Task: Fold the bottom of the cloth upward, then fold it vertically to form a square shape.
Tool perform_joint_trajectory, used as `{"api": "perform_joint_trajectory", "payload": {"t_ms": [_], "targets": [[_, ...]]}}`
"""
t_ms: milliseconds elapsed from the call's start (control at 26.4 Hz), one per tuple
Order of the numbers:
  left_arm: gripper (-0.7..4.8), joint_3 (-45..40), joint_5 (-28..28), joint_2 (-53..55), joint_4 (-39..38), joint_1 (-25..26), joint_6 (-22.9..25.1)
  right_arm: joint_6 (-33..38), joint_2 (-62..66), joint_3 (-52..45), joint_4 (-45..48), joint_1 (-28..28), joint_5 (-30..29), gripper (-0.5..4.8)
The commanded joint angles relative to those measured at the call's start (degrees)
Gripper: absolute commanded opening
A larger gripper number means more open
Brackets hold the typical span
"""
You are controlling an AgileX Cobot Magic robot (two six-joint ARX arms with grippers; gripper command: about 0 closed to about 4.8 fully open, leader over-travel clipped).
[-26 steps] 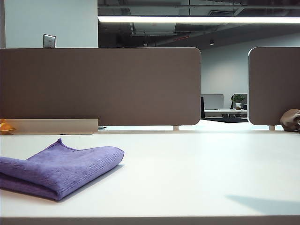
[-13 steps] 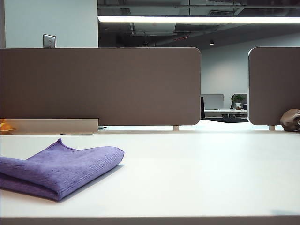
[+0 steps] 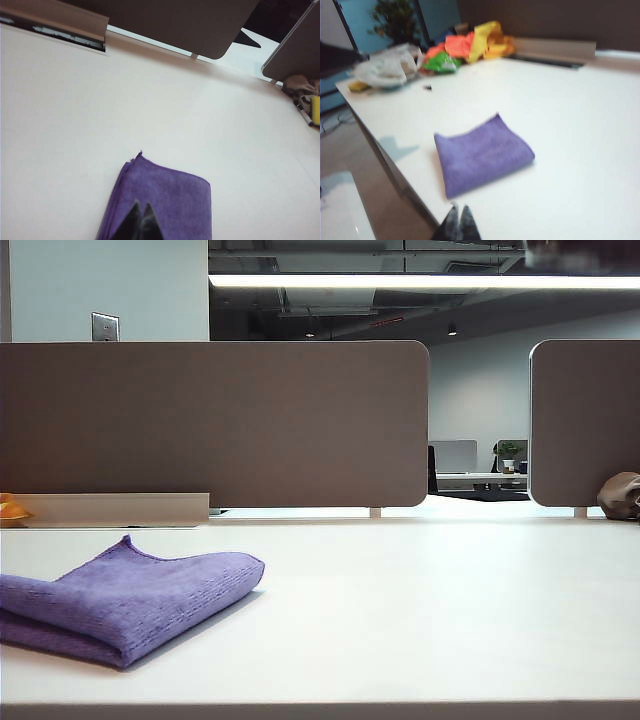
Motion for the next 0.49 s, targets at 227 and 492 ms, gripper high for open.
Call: {"api": "perform_joint_trajectory", "payload": {"t_ms": [227, 492], "targets": [[-0.06, -10.0, 1.7, 0.0, 15.2, 0.0, -3.4, -3.4, 0.1, -4.5, 1.0, -0.2, 1.0, 0.08], [-0.05, -18.6, -1.7, 0.0, 25.1, 0.0, 3.2, -9.1, 0.1, -7.2, 1.1, -0.3, 13.2, 0.08]]}}
